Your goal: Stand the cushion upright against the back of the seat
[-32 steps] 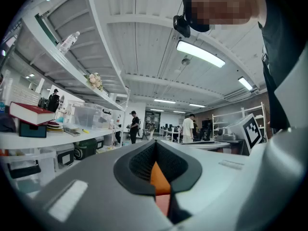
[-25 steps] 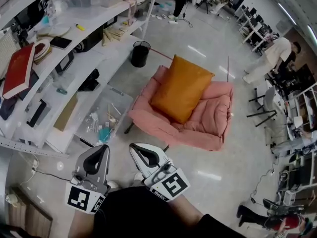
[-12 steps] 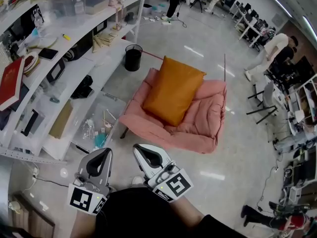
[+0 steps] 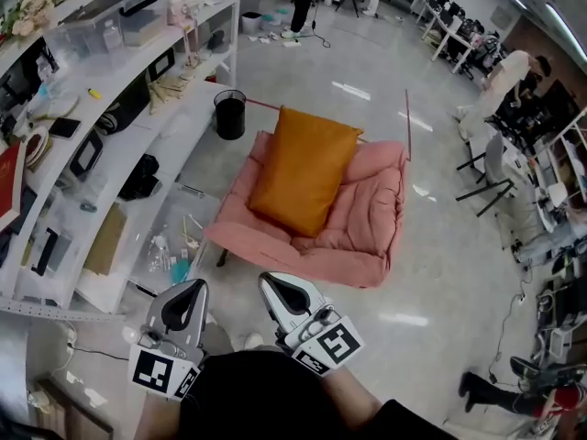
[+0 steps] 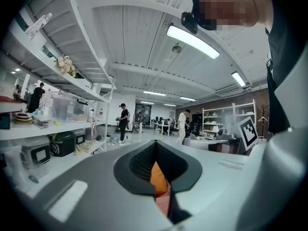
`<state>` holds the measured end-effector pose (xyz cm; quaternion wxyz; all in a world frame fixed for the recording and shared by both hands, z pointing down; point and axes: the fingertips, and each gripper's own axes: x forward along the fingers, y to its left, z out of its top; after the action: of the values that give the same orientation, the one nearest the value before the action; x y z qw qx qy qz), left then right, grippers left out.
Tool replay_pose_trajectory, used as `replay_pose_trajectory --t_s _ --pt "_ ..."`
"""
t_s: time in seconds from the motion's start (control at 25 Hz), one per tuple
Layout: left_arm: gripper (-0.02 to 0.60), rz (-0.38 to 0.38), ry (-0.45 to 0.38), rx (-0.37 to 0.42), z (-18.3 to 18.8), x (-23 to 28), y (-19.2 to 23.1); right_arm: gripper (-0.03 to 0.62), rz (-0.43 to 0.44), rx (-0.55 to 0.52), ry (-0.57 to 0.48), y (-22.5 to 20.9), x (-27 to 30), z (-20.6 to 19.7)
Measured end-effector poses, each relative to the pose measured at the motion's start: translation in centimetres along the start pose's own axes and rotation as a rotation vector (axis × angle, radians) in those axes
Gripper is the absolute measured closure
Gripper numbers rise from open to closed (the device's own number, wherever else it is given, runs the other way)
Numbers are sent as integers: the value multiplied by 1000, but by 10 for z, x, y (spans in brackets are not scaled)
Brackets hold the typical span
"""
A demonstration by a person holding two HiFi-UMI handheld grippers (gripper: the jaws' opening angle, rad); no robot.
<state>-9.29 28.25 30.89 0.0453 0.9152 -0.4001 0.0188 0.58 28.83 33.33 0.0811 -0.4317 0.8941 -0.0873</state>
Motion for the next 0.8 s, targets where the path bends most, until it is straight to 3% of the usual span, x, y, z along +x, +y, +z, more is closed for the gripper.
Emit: replay_pose_trajectory --t_s 0.36,0.8 --pt "566 -50 -10 -42 -5 38 22 591 -41 0 17 -30 19 -9" --pt "565 -98 15 -65 -3 106 111 590 -84 42 76 -82 114 -27"
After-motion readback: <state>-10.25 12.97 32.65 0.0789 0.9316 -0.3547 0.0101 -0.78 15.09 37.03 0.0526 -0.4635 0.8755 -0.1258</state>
